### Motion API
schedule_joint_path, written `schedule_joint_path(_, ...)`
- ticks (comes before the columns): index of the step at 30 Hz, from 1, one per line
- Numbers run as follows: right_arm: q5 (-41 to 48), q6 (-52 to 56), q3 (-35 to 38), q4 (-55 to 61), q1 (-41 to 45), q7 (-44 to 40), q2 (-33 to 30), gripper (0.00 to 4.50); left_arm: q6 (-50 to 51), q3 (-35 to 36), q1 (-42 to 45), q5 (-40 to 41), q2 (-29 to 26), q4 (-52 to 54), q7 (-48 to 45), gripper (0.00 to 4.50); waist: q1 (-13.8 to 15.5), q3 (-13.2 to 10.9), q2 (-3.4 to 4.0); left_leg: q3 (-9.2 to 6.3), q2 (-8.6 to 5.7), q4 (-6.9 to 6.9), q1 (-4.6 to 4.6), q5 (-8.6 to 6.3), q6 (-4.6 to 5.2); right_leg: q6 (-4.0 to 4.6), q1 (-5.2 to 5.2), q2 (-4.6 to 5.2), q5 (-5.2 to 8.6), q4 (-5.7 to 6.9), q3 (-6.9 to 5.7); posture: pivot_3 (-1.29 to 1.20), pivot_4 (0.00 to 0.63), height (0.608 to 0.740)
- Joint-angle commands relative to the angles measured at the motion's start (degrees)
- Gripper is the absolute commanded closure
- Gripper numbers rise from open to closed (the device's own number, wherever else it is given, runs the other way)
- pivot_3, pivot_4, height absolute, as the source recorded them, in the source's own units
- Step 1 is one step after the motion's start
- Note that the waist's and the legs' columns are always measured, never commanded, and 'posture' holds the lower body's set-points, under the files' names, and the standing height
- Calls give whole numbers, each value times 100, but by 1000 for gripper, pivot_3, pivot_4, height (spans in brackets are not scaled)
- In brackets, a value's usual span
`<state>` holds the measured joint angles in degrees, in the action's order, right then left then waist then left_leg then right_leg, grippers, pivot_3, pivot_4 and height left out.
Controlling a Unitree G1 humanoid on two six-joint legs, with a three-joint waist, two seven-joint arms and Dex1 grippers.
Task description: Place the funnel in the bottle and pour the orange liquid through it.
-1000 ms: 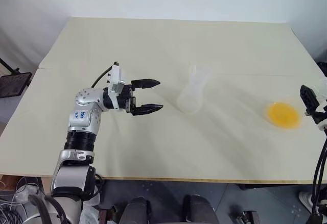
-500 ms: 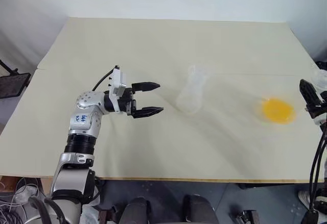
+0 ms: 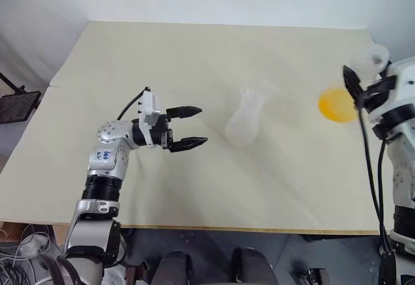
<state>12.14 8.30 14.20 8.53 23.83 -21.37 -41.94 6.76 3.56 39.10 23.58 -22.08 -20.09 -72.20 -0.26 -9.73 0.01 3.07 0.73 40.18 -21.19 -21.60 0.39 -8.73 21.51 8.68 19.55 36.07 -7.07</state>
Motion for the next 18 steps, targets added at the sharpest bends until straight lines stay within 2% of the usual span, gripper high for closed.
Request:
schedule_joint_path(1, -1038, -959, -748, 348, 196, -358, -349, 2051, -109, 103, -121, 165, 70, 365, 185, 0, -17, 0, 0, 0, 2, -1, 0, 0, 0, 0, 0, -1, 0, -1, -1, 0, 150, 740)
schedule_joint_path(4, -1090, -1068, -819, 212, 318, -281, -150, 2051, -197, 106, -203, 121, 124, 450, 351, 0, -11, -1, -1, -2, 3, 0, -1, 0, 0, 0, 0, -1, 0, -1, -6, 0, 150, 740)
schedule_joint_path(8, -1941, -1688, -1142, -262, 477, -160, -261, 2051, -187, 86, -366, 181, 232, 659, 581, 0, -2, -1, -1, -7, 2, 1, -3, 0, 0, 0, -1, 0, 0, -1, -10, 0, 150, 740)
schedule_joint_path(18, -3129, -1500, -1616, -670, 1161, -65, -178, 2051, -325, 26, -634, 142, 348, 929, 984, 0, -69, -1, -1, -9, 5, 0, -3, 0, 0, 0, -1, 0, 0, -1, -14, 0, 150, 740)
